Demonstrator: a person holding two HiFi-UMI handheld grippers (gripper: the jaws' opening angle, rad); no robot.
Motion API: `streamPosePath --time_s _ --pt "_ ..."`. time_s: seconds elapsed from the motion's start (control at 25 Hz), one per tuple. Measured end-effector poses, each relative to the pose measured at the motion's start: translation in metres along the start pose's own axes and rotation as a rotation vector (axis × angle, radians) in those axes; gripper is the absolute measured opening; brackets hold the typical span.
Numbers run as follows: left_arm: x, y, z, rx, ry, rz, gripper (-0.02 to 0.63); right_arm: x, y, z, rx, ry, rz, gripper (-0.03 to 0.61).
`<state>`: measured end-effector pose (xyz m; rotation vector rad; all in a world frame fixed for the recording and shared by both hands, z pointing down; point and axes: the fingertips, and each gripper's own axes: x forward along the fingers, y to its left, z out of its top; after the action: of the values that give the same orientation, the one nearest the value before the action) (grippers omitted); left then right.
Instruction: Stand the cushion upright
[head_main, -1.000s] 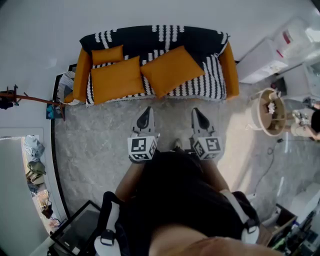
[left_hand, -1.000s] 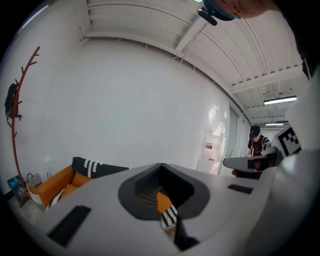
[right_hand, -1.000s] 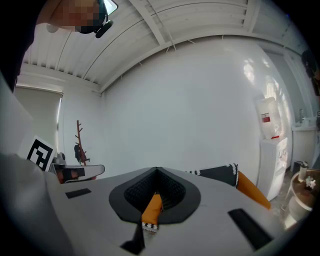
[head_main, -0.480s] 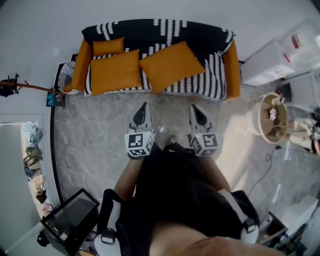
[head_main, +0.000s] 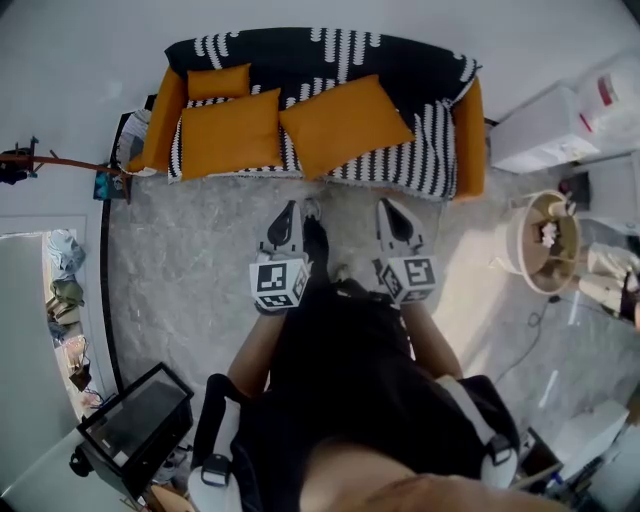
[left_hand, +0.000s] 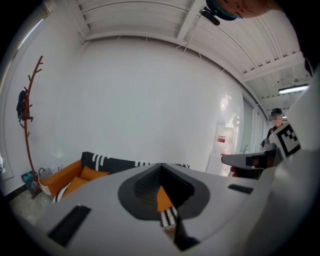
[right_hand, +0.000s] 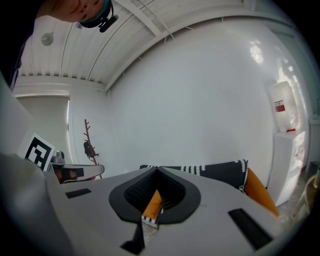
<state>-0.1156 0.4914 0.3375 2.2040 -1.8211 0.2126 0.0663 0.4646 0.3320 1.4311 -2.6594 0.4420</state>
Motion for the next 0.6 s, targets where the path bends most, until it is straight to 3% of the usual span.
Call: streamPosePath --time_s 0.6 --pt "0.141 0.048 0.016 -0.030 0.060 -0.066 -0.006 0.126 -0.054 0.020 -0.015 0.055 -0.048 -0.008"
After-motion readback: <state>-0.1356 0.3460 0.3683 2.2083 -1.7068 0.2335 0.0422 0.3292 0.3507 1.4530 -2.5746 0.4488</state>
